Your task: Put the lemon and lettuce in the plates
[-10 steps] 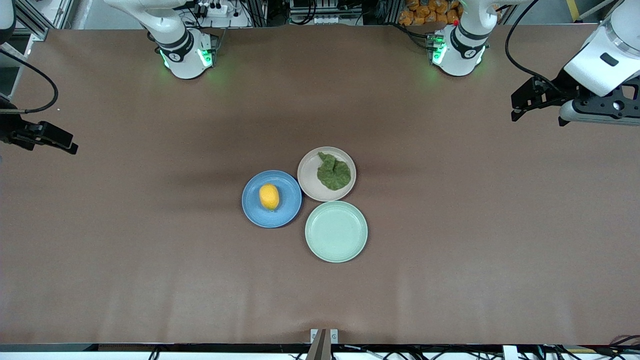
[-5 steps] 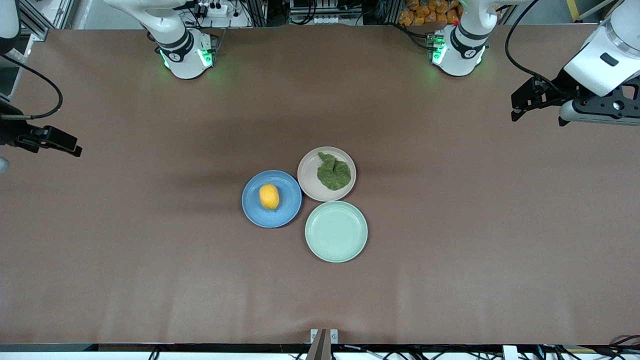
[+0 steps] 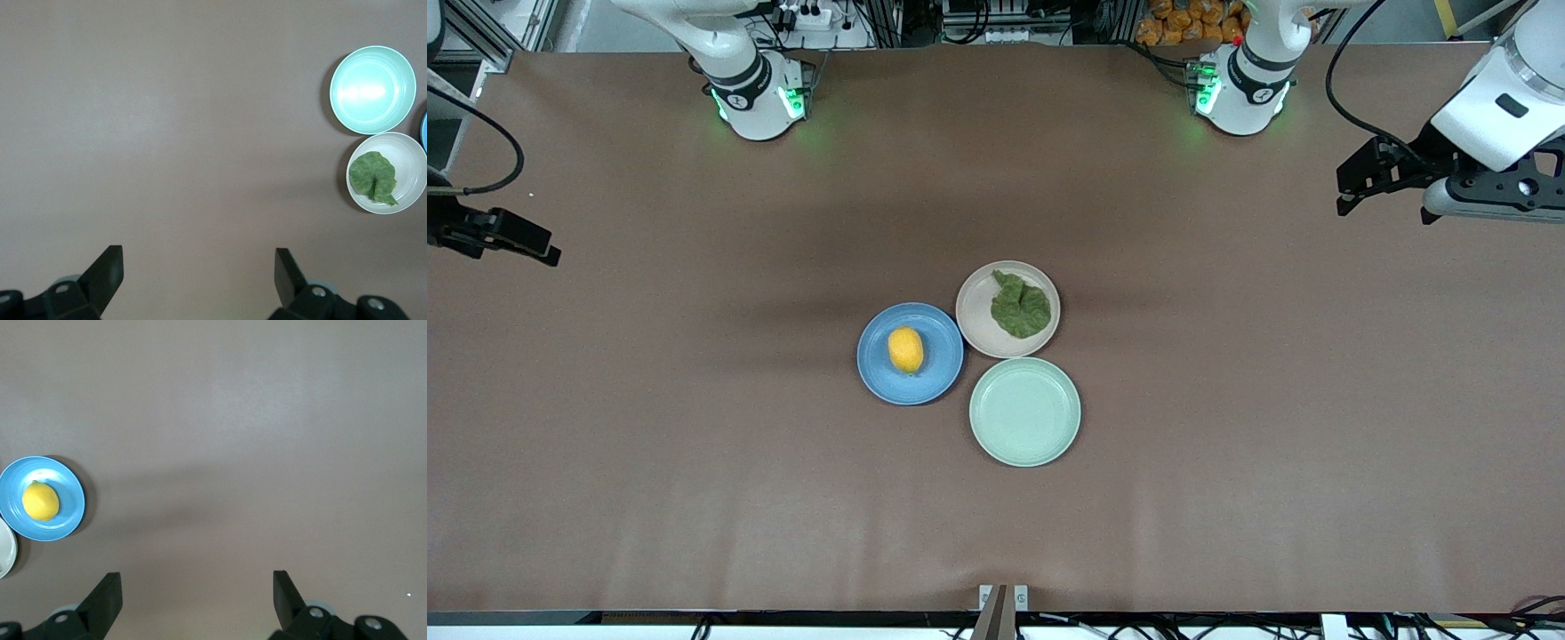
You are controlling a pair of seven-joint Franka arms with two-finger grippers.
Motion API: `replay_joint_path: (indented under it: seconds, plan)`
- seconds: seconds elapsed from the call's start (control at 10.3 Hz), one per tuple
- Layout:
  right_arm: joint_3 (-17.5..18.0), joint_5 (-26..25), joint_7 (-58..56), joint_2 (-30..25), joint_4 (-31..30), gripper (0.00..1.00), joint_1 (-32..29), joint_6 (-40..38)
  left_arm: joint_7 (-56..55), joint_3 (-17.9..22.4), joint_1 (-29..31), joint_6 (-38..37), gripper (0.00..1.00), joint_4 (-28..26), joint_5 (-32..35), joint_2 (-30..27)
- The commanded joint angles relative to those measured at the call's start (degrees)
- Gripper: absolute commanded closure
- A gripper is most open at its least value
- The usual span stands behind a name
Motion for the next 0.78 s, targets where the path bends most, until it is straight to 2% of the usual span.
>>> replay_joint_path:
  seconds: [0.0, 0.68]
  plan:
    - [0.31, -0.7, 0.46, -1.12, -0.09, 0.0, -0.15, -0.79, 0.59, -0.01, 0.95, -1.12, 0.0, 1.09, -0.78, -0.35]
    - [0.4, -1.23, 0.55, -1.12, 0.7, 0.0, 0.2, -0.79, 0.32, -0.01, 0.95, -1.21, 0.0, 1.09, -0.78, -0.53]
